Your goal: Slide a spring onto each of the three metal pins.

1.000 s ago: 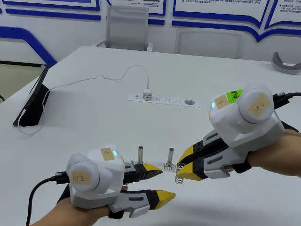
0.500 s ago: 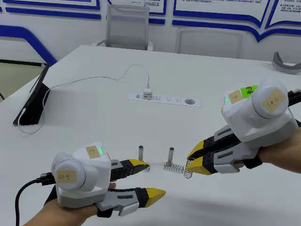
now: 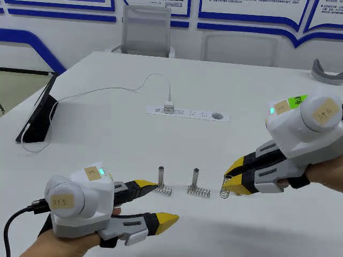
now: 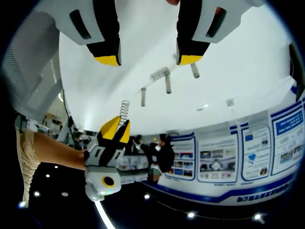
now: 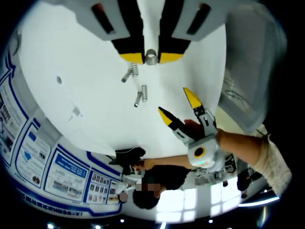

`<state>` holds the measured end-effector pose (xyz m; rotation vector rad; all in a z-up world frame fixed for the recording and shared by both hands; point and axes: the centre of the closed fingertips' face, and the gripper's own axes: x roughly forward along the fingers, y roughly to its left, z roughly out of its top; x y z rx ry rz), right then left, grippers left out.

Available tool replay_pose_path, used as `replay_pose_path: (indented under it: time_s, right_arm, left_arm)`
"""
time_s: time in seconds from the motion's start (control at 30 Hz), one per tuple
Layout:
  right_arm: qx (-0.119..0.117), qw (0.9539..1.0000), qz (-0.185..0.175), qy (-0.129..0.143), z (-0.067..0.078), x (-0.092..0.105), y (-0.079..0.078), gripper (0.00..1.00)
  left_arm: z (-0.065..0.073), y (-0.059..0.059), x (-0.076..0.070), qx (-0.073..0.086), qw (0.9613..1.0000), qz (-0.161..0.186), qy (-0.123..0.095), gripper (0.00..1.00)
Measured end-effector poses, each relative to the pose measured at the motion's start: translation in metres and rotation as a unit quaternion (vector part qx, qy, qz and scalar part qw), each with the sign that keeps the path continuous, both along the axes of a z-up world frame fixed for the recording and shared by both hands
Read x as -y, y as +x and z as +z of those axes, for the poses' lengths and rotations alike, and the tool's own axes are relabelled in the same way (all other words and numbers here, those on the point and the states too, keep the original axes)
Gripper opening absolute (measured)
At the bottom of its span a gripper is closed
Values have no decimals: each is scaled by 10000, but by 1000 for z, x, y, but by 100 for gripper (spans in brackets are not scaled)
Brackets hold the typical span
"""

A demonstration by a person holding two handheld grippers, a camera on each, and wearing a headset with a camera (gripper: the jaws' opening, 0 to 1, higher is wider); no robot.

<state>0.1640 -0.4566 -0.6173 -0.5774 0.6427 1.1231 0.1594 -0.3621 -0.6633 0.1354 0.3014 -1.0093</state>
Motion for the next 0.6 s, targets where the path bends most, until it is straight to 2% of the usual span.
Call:
replay_pose_path:
  time_s: [0.6]
  right_arm:
    - [169,9975,-686,81,11,37,30,12]
  left_arm:
    - [-5,3,-11,-60,9999,139,18,49]
